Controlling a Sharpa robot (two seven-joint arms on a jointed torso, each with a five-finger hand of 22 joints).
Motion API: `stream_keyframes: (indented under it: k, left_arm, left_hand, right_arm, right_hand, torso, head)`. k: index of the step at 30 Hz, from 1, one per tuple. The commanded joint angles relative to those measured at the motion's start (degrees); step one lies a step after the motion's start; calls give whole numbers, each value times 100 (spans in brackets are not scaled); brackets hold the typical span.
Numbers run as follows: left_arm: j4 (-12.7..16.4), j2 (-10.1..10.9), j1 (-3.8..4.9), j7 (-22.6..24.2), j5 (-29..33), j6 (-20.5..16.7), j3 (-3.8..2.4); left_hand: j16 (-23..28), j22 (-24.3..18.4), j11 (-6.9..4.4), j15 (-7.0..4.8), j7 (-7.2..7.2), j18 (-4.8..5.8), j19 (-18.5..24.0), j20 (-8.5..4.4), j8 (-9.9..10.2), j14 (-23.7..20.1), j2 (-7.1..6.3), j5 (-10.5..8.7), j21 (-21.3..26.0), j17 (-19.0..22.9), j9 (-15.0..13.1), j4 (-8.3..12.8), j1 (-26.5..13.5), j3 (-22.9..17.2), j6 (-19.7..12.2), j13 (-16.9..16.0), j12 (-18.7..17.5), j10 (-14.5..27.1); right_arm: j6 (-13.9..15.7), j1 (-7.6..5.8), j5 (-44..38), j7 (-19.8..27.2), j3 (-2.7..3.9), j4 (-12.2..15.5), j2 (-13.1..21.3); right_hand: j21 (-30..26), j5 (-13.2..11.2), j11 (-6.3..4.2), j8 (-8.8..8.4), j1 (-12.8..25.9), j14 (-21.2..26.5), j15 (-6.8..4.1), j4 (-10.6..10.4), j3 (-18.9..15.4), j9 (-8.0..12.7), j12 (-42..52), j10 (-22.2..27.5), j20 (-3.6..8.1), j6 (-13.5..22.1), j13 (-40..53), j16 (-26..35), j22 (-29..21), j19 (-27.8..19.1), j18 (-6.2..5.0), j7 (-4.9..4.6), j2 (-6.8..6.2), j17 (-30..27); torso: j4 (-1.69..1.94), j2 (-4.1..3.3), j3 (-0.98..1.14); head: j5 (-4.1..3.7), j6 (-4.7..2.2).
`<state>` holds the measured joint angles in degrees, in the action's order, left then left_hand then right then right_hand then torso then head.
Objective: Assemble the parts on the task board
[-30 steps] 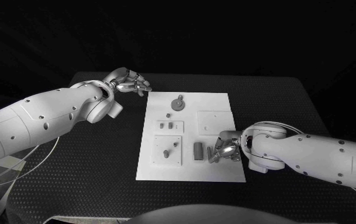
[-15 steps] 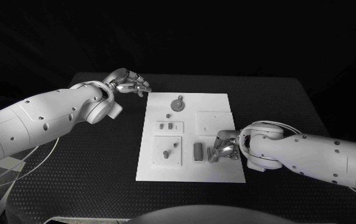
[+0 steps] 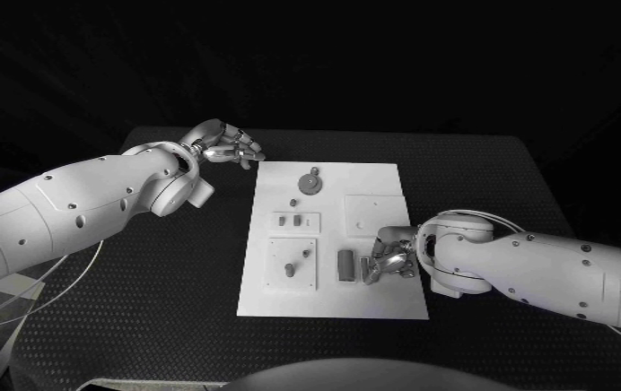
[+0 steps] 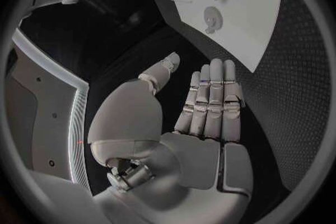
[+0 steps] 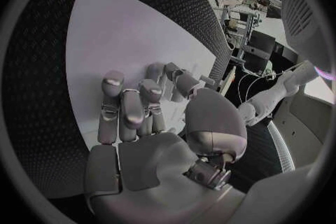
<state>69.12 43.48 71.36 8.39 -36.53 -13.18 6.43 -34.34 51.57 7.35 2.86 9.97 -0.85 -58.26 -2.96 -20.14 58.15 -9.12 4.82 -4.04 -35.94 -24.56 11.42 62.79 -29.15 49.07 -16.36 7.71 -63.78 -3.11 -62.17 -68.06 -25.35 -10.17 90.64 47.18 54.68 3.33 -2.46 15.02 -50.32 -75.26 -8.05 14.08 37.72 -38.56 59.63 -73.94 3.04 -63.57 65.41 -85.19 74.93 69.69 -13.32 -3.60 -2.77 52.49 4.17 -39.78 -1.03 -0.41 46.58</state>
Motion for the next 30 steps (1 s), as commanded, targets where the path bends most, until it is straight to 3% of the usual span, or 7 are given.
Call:
stream_keyframes:
  k: [1,10,18,21,22,23,30]
  left_arm:
    - [10,-10,6,24,-21,55,-3]
    - [0,0,6,36,-22,25,-3]
    - [-58,-13,6,73,128,0,-3]
    - [-93,-34,6,85,260,-7,-3]
    - [-113,-45,5,90,333,-8,-3]
    - [-131,-56,5,94,412,-6,-3]
    - [-443,-170,6,93,1474,71,-3]
  left_hand:
    - [28,-10,9,-10,3,69,2,5,-13,38,20,-29,-2,-7,9,-41,-40,-3,4,-5,35,44]
    - [28,-10,9,-10,3,69,2,5,-13,38,20,-29,-2,-7,10,-41,-40,-2,4,-5,35,44]
    - [28,-10,9,-10,3,69,2,5,-13,38,20,-29,-2,-7,10,-41,-40,-2,4,-5,35,44]
    - [30,-10,10,-10,6,70,3,5,-9,37,14,-30,-2,-8,11,-42,-44,1,-2,-5,34,46]
    - [36,-12,12,-8,14,71,7,7,3,35,-4,-31,0,-12,17,-46,-56,10,-24,-5,33,52]
    - [37,-12,12,-8,14,71,7,7,3,34,-4,-31,0,-12,17,-46,-56,10,-24,-5,33,52]
    - [271,-73,-1,97,25,85,252,105,10,-154,77,-28,40,30,27,-56,-66,5,-51,-24,66,38]
  right_arm:
    - [-160,54,-141,-221,-50,-66,33]
    - [-382,39,2,-147,-33,151,222]
    - [-299,-233,-39,-33,160,243,330]
    - [-194,-286,-150,343,247,66,288]
    - [-47,-309,-173,492,253,-41,256]
    - [75,-328,-172,588,256,-138,224]
    - [1228,-400,1238,2211,384,-1183,-102]
  right_hand:
    - [26,16,-31,22,-12,5,-19,7,11,-5,36,4,6,17,1,-12,44,-28,-168,-4,52,-5]
    - [27,25,-31,28,-82,13,-17,116,19,-7,36,1,5,5,0,-9,46,-34,-168,6,-51,-24]
    - [27,25,-31,28,-82,13,-17,116,19,-7,36,1,5,5,0,-9,46,-34,-168,6,-51,-24]
    - [22,93,-14,14,125,33,-6,39,-86,1,27,10,-21,26,-4,5,41,-35,-153,-9,-342,-69]
    - [-10,209,19,-34,581,73,2,-316,-173,23,-2,53,-39,108,-13,40,11,-29,-125,-49,-992,-163]
    - [-56,-1,20,-51,493,67,-22,-607,134,33,-20,81,22,133,-17,66,-35,-2,-168,-47,-1137,-188]
    - [-103,7,141,-219,147,207,94,-466,149,67,-39,242,11,519,13,166,-31,-116,-166,-165,-970,-410]
  torso:
    - [-3,0,-2]
    - [-6,1,1]
    - [-6,6,2]
    - [-9,9,1]
    - [-13,12,1]
    - [-16,16,1]
    - [-54,89,10]
  head:
    - [-1,-7]
    - [4,-22]
    - [-15,-91]
    - [-42,-132]
    - [-75,-188]
    - [-97,-232]
    - [-196,-661]
